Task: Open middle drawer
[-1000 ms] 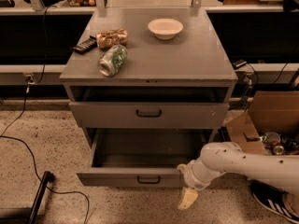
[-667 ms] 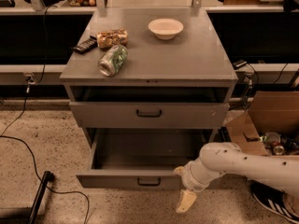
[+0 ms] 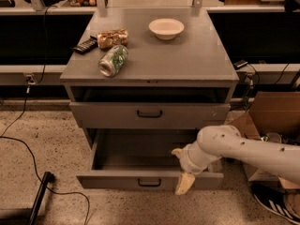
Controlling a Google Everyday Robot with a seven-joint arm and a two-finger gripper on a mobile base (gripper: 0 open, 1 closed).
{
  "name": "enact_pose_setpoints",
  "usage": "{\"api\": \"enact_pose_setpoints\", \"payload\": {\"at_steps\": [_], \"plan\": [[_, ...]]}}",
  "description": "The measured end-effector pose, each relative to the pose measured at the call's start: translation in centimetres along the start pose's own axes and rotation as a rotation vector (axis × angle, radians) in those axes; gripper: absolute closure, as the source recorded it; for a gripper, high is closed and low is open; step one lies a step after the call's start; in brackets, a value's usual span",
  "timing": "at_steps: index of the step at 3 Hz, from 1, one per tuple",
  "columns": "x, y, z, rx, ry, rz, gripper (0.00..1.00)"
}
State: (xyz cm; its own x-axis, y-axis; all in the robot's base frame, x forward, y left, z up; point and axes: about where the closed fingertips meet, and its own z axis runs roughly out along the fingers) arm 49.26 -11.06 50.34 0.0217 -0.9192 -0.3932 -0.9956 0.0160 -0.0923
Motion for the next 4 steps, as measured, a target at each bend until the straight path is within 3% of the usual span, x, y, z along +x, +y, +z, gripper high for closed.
{"api": "enact_pose_setpoints", "payload": {"at_steps": [1, 2, 3, 4], "plan": [[0.5, -3.7, -0.3, 0.024, 0.006, -0.001, 0.26], [2.6, -8.1, 0.7, 0.064, 0.028, 0.02, 0.51], [4.2, -9.7, 1.8, 0.08, 0.043, 0.041, 0.72], [6.5, -9.5, 4.4, 0.047, 0.084, 0.058, 0.93]]}}
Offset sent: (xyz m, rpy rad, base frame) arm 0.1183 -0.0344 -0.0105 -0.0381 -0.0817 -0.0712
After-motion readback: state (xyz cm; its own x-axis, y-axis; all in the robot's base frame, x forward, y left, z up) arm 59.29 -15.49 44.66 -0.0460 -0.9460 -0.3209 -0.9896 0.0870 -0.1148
